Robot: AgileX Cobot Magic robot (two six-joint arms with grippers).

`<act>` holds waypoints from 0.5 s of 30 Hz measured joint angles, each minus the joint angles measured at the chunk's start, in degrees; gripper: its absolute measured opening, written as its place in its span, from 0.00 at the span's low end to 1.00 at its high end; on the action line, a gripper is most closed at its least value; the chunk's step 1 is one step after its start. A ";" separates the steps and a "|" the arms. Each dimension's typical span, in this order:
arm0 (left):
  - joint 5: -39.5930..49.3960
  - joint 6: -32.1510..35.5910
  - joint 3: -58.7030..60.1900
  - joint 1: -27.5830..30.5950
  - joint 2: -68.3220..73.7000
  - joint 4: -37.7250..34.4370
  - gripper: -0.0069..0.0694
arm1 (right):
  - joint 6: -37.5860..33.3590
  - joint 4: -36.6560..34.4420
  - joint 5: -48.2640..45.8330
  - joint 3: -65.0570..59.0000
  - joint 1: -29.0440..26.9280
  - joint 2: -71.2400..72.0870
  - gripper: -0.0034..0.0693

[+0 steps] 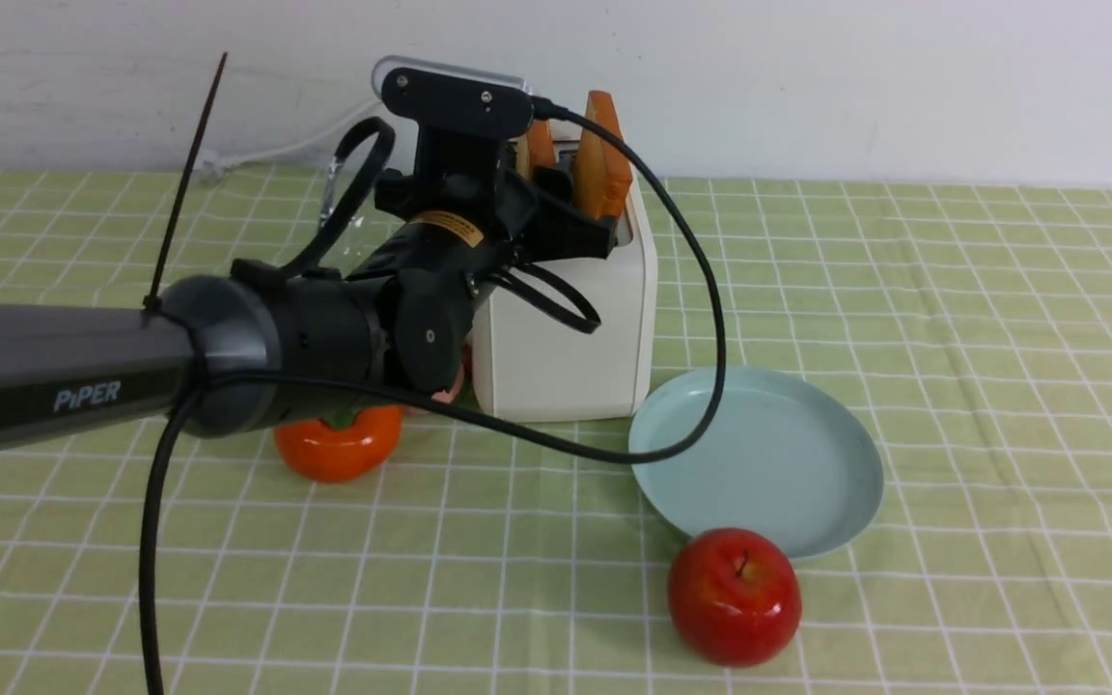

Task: Take toasted bread from bread machine on green coffee tablecloth place on plate.
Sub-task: 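Reach for a toast slice standing in the toaster with the left gripper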

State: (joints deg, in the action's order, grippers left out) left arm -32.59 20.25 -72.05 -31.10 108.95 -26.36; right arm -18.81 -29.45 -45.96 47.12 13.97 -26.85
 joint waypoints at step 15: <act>1.24 -0.61 -4.69 0.05 3.74 -0.35 0.34 | 0.00 -0.27 0.05 0.00 0.00 0.00 0.10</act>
State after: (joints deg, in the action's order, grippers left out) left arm -31.34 19.65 -76.74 -31.05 112.69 -26.70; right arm -18.81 -29.71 -45.91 47.12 13.97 -26.85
